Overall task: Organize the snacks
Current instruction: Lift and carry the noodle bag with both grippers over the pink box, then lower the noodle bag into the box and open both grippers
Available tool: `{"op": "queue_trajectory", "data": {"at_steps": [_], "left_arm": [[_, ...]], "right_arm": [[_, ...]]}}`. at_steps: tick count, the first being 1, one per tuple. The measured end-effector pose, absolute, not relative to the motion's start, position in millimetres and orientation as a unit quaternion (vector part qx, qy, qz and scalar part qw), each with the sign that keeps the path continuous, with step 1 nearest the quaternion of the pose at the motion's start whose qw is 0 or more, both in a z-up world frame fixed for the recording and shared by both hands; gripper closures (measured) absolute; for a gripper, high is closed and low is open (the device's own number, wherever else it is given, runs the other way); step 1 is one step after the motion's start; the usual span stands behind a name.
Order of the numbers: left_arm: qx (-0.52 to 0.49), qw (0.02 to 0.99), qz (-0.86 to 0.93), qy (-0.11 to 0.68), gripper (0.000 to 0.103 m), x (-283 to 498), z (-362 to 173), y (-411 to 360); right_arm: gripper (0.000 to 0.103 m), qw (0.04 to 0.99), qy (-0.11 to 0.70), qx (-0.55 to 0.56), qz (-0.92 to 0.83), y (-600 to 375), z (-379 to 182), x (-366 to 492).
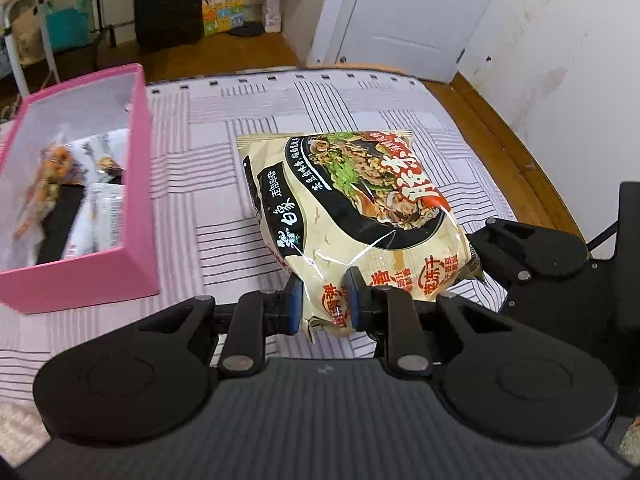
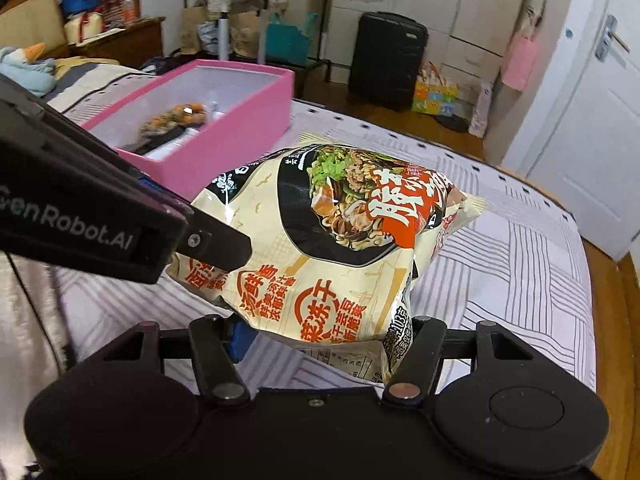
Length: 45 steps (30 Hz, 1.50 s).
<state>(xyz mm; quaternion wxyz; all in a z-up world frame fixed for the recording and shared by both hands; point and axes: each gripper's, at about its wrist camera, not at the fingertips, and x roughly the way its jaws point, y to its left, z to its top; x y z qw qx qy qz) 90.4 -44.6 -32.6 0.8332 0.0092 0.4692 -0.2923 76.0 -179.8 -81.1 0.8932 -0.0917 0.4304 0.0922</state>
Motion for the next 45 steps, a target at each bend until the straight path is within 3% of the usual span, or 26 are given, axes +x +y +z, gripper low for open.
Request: {"op": "queue_trajectory", "data": {"at_steps": [12, 22, 31, 37, 42, 45], "left_arm": [[-0.021, 0.875, -0.238, 0.422, 0.083, 80, -5, 28], [-0.038, 0.897, -0.178, 0.403, 0.083, 117, 7, 89], [-0.044, 0.904, -0.132, 0.405, 0.083, 198, -28, 114], [-0.074, 0.889, -0.118, 0.436, 0.08, 251, -67, 126], [-0.08, 0.875, -0.116, 0.463, 0.077, 265, -95, 124], [-0.079, 0.878, -0.111, 0.459, 0.072, 261, -98, 123]], "right_arm": [[0.036, 0.903, 0.385, -0.13, 0.143, -111, -47, 92], [0.036, 0.904, 0.364, -0.129, 0.184, -58, -37, 144], [0.036, 0.902, 0.367, -0.107, 0.199, -33, -75, 220], [0.033, 0.882, 0.413, -0.096, 0.205, -24, -111, 265], [0.03, 0.877, 0.409, -0.163, 0.193, -11, -130, 257], [0.024, 0.886, 0.394, -0.136, 0.205, -19, -121, 242]]}}
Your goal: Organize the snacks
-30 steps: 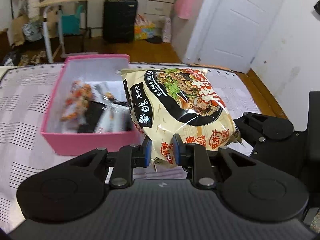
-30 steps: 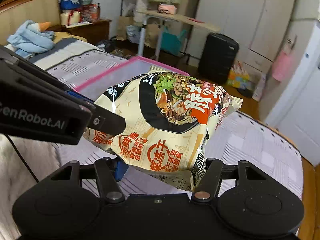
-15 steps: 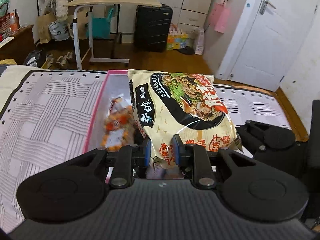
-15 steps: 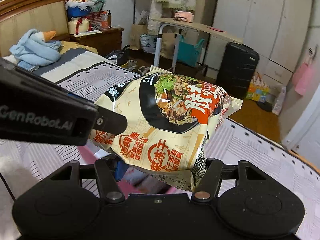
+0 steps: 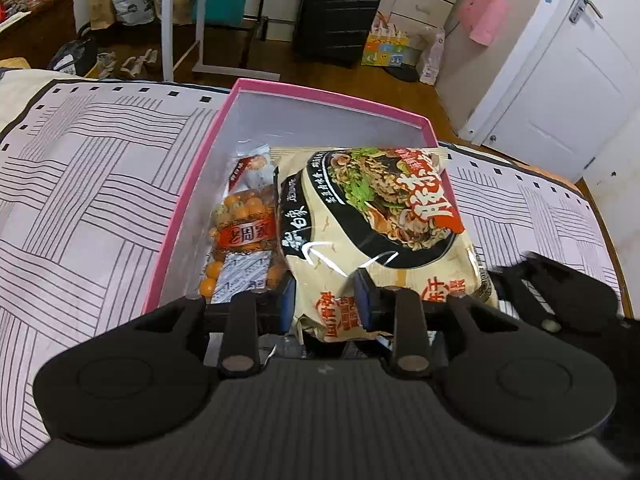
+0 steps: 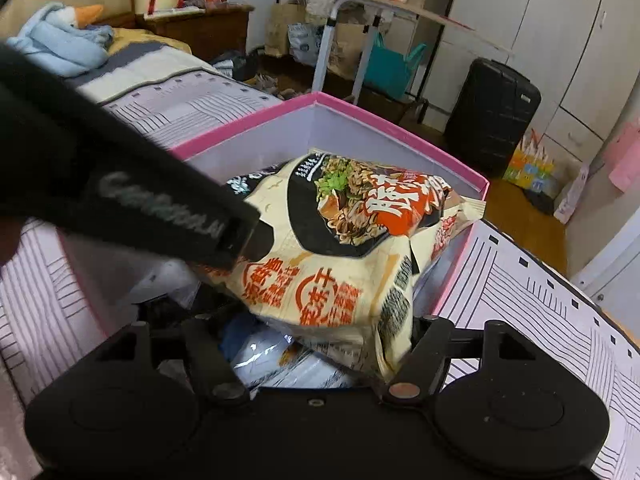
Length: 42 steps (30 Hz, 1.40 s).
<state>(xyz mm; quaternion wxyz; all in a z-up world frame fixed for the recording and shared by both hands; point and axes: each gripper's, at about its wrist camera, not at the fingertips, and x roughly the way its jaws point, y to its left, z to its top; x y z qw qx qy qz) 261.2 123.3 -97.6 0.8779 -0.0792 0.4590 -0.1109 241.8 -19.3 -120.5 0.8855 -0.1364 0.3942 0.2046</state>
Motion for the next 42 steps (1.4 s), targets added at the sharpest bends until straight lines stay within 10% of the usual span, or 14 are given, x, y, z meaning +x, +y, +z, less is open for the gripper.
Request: {"op": "queue_trajectory", "data": {"at_steps": [5, 16, 34, 42], "left_arm": [[-0.069, 0.887, -0.08, 0.449, 0.069, 253, -98, 123], [-0.052, 0.905, -0.032, 0.422, 0.07, 226, -83, 131], [-0.03, 0.915, -0.081, 0.395, 0.06, 147, -28, 106], [-0.012, 0.921, -0.098, 0.376, 0.029, 111, -3, 88]], "right_arm": [[0.021, 0.904, 0.351, -0.102, 0.223, -34, -95, 218], [0.06, 0.919, 0.329, -0.057, 0.21, -51, -92, 220], [0.043, 0.939, 0.325, 0.023, 0.115, -111, -45, 148], [0.038, 0.95, 0.3, 0.031, 0.081, -136, -12, 106]]}}
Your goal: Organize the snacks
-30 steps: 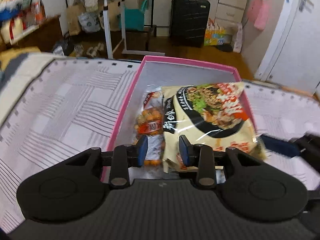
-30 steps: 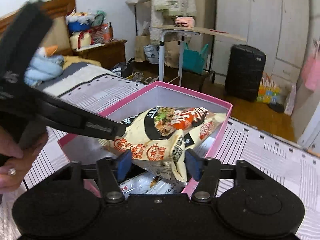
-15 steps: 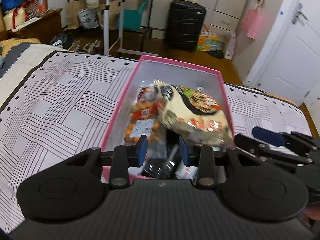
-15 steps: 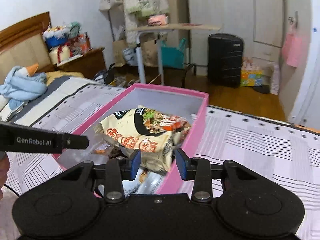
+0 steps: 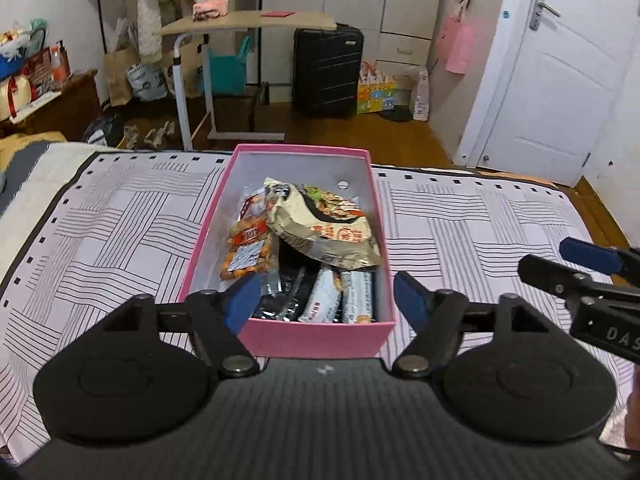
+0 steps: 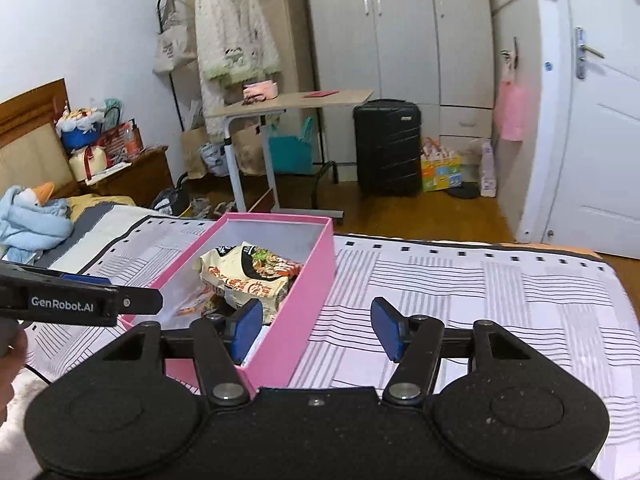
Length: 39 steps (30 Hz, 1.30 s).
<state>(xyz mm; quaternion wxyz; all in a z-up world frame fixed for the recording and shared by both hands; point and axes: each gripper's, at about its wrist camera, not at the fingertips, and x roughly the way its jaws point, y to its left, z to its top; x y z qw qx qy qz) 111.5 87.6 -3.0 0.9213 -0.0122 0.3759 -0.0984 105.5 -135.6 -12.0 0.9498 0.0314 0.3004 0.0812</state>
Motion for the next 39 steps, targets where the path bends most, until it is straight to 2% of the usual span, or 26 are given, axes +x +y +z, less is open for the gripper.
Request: {"op": "queue_trajectory", "data": {"at_steps": [5, 10, 16, 23, 25, 39], "left_arm": [[-0.005, 0.922, -0.107, 0.371, 0.014, 92, 5, 76], [0.017, 0.929, -0.09, 0.359, 0.007, 71, 9, 63], [0.018, 0.934, -0.084, 0.347, 0.007, 49, 12, 54], [0.047, 0.937, -0.082, 0.335, 0.007, 30, 12, 40], [0.049, 0.937, -0.083, 0.334, 0.007, 27, 10, 38], [0.052, 0.934, -0.073, 0.346, 0.007, 24, -3, 31]], "right_arm": [[0.037, 0.951, 0.302, 0.035, 0.06, -145, -5, 82], [0.031, 0.953, 0.296, 0.049, 0.043, -156, -1, 61], [0.017, 0.953, 0.298, 0.043, 0.015, -159, -2, 45], [0.011, 0.949, 0.312, 0.037, -0.012, -162, -7, 30], [0.005, 0.949, 0.313, 0.039, -0.022, -162, -8, 27], [0.005, 0.94, 0.33, 0.05, -0.063, -165, -17, 22]]}}
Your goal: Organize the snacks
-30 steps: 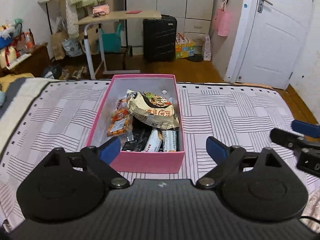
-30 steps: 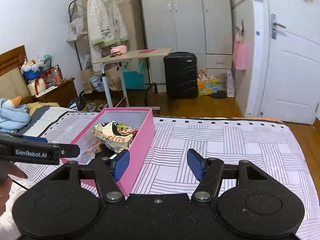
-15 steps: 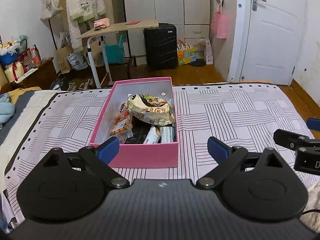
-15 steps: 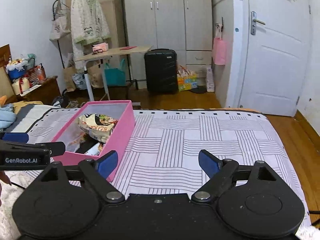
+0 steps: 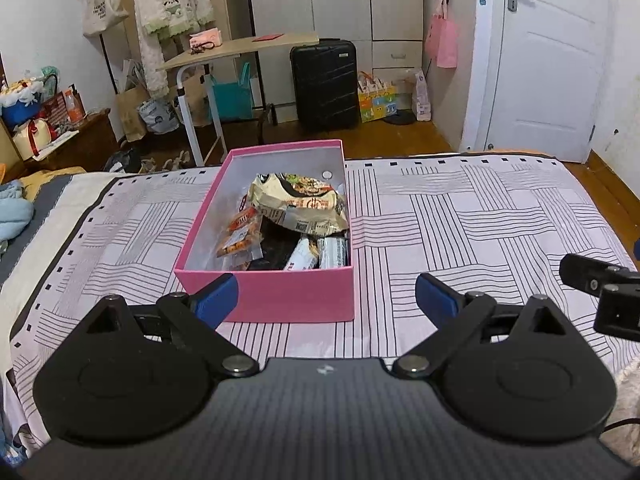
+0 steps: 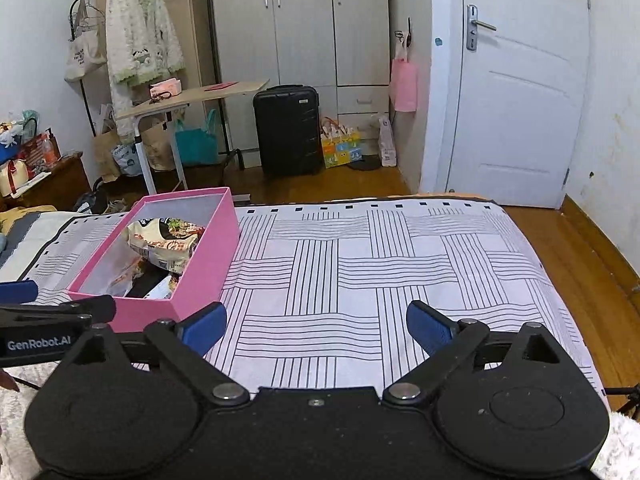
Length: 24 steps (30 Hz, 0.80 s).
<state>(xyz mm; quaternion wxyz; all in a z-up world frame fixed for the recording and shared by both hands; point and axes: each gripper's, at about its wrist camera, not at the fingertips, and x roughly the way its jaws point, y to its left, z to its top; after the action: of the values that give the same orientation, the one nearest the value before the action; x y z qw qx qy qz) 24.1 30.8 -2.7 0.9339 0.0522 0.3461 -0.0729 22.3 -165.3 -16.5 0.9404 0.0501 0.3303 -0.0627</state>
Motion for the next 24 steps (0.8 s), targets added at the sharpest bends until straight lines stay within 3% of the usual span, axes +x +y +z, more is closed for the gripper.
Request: {"op": "queue_trajectory", "data": {"at_steps": [24], "left_arm": [[0.035, 0.928, -0.083, 0.363, 0.006, 17, 2, 31]], "right_arm": [[0.005, 0.936, 0.341, 0.036, -0.082, -159, -5, 16]]}}
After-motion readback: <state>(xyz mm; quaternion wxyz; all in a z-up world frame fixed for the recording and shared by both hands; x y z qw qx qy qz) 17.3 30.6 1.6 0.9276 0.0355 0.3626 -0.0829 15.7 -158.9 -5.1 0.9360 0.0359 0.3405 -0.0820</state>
